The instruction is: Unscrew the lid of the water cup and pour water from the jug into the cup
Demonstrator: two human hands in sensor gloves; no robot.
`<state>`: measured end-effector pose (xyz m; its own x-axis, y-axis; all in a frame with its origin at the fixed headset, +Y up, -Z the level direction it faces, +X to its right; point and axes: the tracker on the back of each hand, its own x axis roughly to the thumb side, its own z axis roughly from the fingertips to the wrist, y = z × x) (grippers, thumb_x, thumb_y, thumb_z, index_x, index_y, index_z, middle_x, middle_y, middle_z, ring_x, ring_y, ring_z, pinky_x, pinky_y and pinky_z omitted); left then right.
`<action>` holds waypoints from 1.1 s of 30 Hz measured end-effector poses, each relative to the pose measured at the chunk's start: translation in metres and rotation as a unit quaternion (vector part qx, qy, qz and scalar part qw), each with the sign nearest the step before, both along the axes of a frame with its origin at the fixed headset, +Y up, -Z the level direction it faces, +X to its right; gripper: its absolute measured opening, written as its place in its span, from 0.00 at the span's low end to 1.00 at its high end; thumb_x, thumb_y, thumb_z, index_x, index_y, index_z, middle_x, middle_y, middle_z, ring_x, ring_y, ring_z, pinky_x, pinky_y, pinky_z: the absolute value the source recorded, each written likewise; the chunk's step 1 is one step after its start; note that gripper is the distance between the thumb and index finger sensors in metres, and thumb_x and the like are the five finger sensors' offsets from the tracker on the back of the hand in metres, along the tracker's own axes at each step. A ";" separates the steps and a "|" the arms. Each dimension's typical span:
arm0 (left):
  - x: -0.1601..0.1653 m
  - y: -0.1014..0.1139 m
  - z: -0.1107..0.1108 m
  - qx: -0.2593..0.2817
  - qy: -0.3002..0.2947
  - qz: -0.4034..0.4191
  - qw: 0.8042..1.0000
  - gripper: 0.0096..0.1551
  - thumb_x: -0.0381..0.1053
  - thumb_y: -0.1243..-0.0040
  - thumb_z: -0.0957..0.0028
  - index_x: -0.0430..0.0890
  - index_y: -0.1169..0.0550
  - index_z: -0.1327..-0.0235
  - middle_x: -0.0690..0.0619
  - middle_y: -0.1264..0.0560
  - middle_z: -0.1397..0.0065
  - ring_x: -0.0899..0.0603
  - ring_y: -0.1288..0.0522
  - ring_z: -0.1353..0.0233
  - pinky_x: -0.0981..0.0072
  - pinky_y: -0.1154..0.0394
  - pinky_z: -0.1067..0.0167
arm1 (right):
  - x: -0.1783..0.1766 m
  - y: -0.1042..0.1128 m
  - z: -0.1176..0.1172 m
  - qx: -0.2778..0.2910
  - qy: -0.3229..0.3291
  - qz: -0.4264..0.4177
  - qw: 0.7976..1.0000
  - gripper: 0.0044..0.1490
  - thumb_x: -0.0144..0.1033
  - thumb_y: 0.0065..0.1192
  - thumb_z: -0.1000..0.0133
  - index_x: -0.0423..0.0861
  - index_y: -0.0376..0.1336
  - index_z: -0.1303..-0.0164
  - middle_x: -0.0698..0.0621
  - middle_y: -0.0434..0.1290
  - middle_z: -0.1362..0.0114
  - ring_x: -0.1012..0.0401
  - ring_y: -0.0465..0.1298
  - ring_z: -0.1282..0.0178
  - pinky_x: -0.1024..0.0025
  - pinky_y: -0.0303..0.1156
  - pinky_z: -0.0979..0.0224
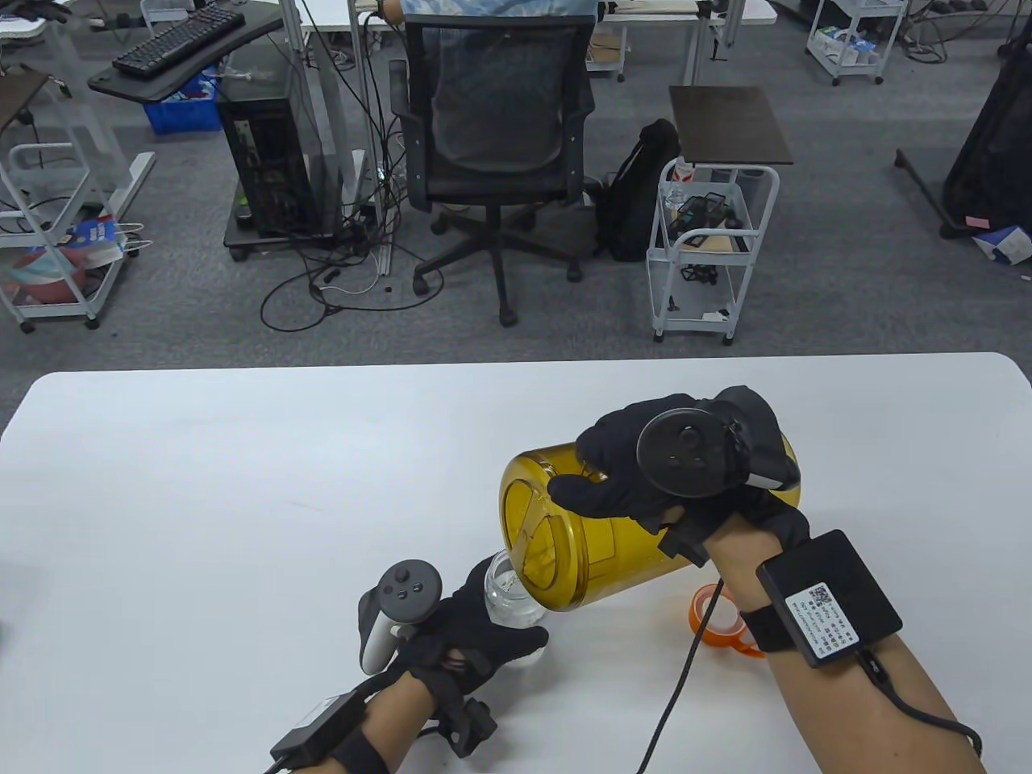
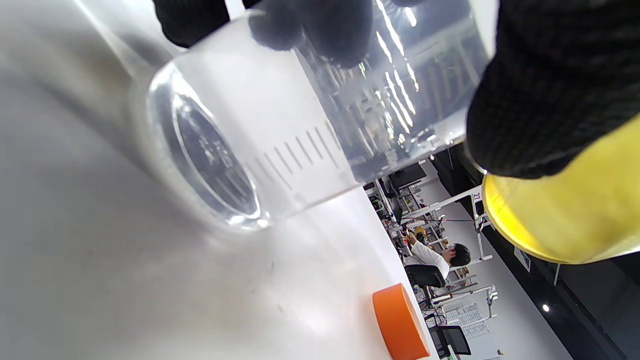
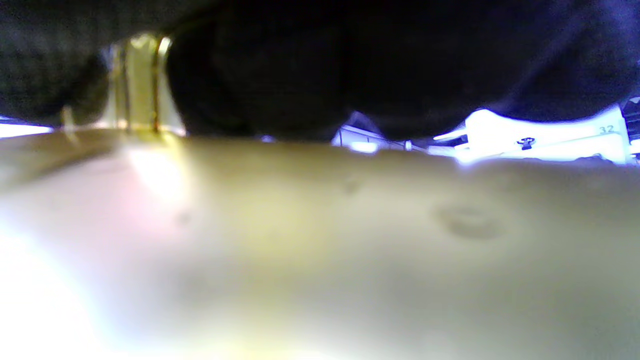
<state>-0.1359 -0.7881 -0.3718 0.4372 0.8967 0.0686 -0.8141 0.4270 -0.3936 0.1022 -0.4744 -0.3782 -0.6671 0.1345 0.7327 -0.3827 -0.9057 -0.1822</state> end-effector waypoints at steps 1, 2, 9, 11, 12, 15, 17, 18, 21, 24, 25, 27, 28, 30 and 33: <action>0.000 0.000 0.000 0.000 0.000 0.000 1.000 0.67 0.73 0.14 0.65 0.67 0.46 0.20 0.59 0.39 0.16 0.42 0.35 0.14 0.39 0.37 0.21 | 0.000 0.000 0.000 0.000 0.000 0.000 1.000 0.37 0.74 0.71 0.58 0.47 0.80 0.71 0.45 0.83 0.67 0.53 0.82 0.75 0.47 0.83 0.59; 0.000 0.000 0.000 0.000 0.000 0.000 1.000 0.67 0.73 0.14 0.65 0.67 0.46 0.21 0.60 0.39 0.16 0.42 0.35 0.14 0.39 0.37 0.21 | 0.000 0.000 0.000 0.000 0.000 0.000 1.000 0.37 0.74 0.71 0.58 0.47 0.80 0.71 0.45 0.83 0.67 0.53 0.82 0.75 0.46 0.83 0.59; 0.000 0.000 0.000 -0.001 0.000 -0.001 1.000 0.67 0.73 0.14 0.65 0.67 0.46 0.21 0.59 0.40 0.16 0.42 0.35 0.14 0.39 0.37 0.21 | 0.000 0.000 0.000 0.001 0.000 0.000 1.000 0.37 0.74 0.71 0.58 0.47 0.80 0.71 0.45 0.83 0.67 0.53 0.82 0.75 0.46 0.83 0.59; 0.000 0.000 0.000 -0.001 0.000 -0.001 1.000 0.67 0.73 0.14 0.65 0.67 0.46 0.21 0.60 0.40 0.16 0.42 0.35 0.14 0.39 0.37 0.21 | 0.000 0.000 0.000 0.002 0.000 0.000 1.000 0.37 0.74 0.71 0.58 0.47 0.80 0.71 0.45 0.83 0.67 0.53 0.82 0.75 0.46 0.83 0.59; 0.000 0.000 0.000 -0.001 0.000 -0.001 1.000 0.67 0.73 0.14 0.65 0.67 0.46 0.21 0.60 0.40 0.16 0.42 0.35 0.14 0.39 0.37 0.21 | 0.000 0.000 0.000 0.002 0.000 0.000 1.000 0.37 0.74 0.71 0.58 0.47 0.80 0.71 0.45 0.83 0.67 0.53 0.82 0.75 0.46 0.83 0.59; 0.000 0.000 0.000 -0.001 0.000 -0.001 1.000 0.67 0.73 0.14 0.65 0.67 0.46 0.20 0.60 0.40 0.16 0.42 0.35 0.14 0.39 0.37 0.21 | 0.000 0.000 0.000 0.002 0.000 0.001 1.000 0.37 0.74 0.71 0.58 0.47 0.80 0.71 0.45 0.83 0.67 0.53 0.82 0.75 0.46 0.83 0.59; 0.000 0.000 0.000 -0.001 0.000 -0.001 1.000 0.67 0.73 0.14 0.65 0.68 0.46 0.21 0.59 0.40 0.16 0.42 0.35 0.14 0.39 0.37 0.21 | -0.001 0.000 0.000 0.002 0.001 0.002 1.000 0.37 0.74 0.71 0.58 0.47 0.80 0.71 0.45 0.83 0.67 0.53 0.82 0.75 0.46 0.83 0.59; 0.000 0.000 0.000 -0.001 0.000 -0.001 1.000 0.67 0.73 0.14 0.65 0.68 0.46 0.21 0.59 0.40 0.16 0.42 0.35 0.14 0.39 0.37 0.21 | -0.001 0.000 0.000 0.002 0.001 0.002 1.000 0.37 0.74 0.71 0.58 0.47 0.80 0.71 0.45 0.83 0.67 0.53 0.82 0.75 0.46 0.83 0.59; 0.000 0.000 0.000 -0.001 0.000 -0.001 1.000 0.67 0.73 0.14 0.65 0.67 0.46 0.21 0.59 0.40 0.16 0.42 0.35 0.14 0.39 0.36 0.21 | 0.000 0.000 0.000 0.002 0.001 0.002 1.000 0.37 0.74 0.71 0.58 0.47 0.80 0.71 0.45 0.83 0.67 0.53 0.82 0.75 0.46 0.83 0.59; 0.000 0.000 0.000 -0.001 0.000 -0.001 1.000 0.67 0.73 0.14 0.65 0.68 0.46 0.21 0.58 0.40 0.16 0.42 0.35 0.14 0.39 0.37 0.21 | 0.000 0.000 0.000 0.003 -0.001 0.003 1.000 0.37 0.74 0.71 0.58 0.47 0.80 0.71 0.45 0.83 0.67 0.53 0.82 0.75 0.46 0.83 0.59; 0.000 0.000 0.000 -0.001 0.000 -0.001 1.000 0.67 0.73 0.14 0.65 0.67 0.46 0.21 0.59 0.40 0.16 0.42 0.35 0.14 0.39 0.37 0.21 | 0.000 0.000 0.000 0.003 -0.001 0.002 1.000 0.37 0.74 0.71 0.58 0.47 0.80 0.71 0.45 0.83 0.67 0.53 0.82 0.75 0.46 0.83 0.59; 0.000 0.000 0.000 -0.001 0.000 -0.001 1.000 0.67 0.73 0.14 0.65 0.67 0.46 0.20 0.59 0.40 0.16 0.42 0.35 0.14 0.39 0.37 0.21 | 0.000 0.000 0.000 0.002 -0.001 0.001 1.000 0.37 0.74 0.71 0.58 0.47 0.80 0.71 0.45 0.83 0.67 0.53 0.82 0.75 0.46 0.83 0.59; 0.000 0.000 0.000 -0.001 0.000 -0.001 1.000 0.67 0.73 0.14 0.65 0.68 0.46 0.21 0.59 0.40 0.16 0.42 0.35 0.14 0.39 0.37 0.21 | 0.000 0.000 0.000 0.002 -0.001 0.001 1.000 0.37 0.74 0.71 0.58 0.47 0.80 0.71 0.45 0.83 0.67 0.53 0.82 0.75 0.46 0.83 0.59; 0.000 0.000 0.000 -0.001 0.000 -0.001 1.000 0.67 0.73 0.14 0.65 0.67 0.46 0.21 0.59 0.40 0.16 0.42 0.35 0.14 0.39 0.37 0.21 | 0.001 0.000 0.001 0.003 -0.002 0.001 1.000 0.37 0.74 0.71 0.58 0.47 0.80 0.71 0.45 0.83 0.67 0.53 0.82 0.75 0.46 0.83 0.59; 0.000 0.000 0.000 -0.001 0.000 -0.001 1.000 0.67 0.73 0.14 0.65 0.67 0.46 0.21 0.59 0.40 0.16 0.42 0.35 0.14 0.39 0.36 0.21 | 0.001 0.000 0.001 0.004 -0.003 0.001 1.000 0.37 0.74 0.71 0.58 0.47 0.80 0.71 0.45 0.83 0.67 0.53 0.82 0.75 0.46 0.83 0.59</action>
<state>-0.1359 -0.7884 -0.3718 0.4382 0.8963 0.0675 -0.8134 0.4274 -0.3946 0.1032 -0.4743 -0.3769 -0.6725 0.1272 0.7291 -0.3792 -0.9052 -0.1918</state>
